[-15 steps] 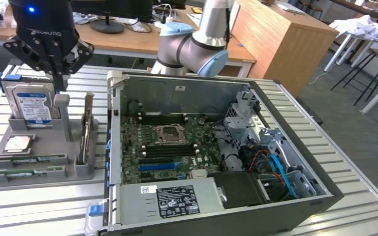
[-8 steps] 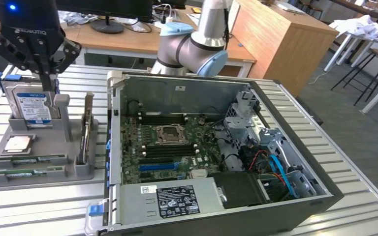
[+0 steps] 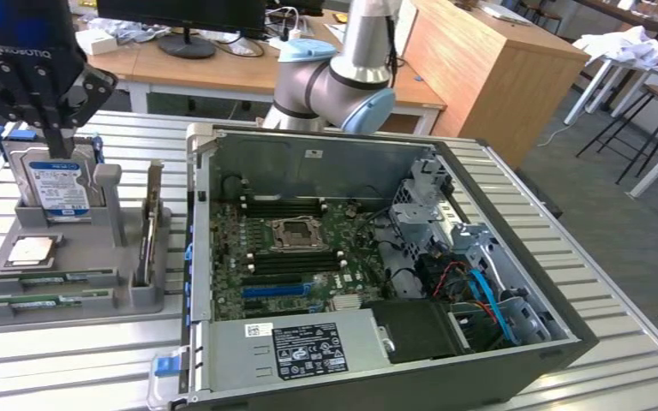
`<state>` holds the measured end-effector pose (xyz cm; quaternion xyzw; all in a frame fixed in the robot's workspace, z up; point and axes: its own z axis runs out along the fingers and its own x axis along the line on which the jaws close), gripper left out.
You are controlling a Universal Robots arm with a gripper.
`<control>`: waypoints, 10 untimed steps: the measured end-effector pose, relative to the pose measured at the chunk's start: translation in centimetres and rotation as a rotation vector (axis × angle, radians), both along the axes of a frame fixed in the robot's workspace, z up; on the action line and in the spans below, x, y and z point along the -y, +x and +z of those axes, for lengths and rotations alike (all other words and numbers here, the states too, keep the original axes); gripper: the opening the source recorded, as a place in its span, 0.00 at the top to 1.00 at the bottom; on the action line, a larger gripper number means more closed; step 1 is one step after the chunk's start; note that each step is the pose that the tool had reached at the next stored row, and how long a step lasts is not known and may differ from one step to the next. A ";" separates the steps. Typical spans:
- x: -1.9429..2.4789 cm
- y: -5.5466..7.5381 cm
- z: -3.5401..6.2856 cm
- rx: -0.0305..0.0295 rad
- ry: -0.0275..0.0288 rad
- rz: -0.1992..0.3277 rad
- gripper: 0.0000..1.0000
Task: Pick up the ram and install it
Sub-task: 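Reach for the ram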
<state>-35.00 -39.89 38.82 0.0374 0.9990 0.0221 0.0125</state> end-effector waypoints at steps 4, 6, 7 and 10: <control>0.00 -0.8 -0.05 0.0000 0.0001 0.000 0.90; 0.00 -1.3 -0.07 0.0000 0.0000 0.000 0.90; 0.00 -1.5 -0.08 -0.0001 -0.0001 0.000 0.90; 0.00 -2.2 -0.12 0.0000 0.0000 0.000 0.90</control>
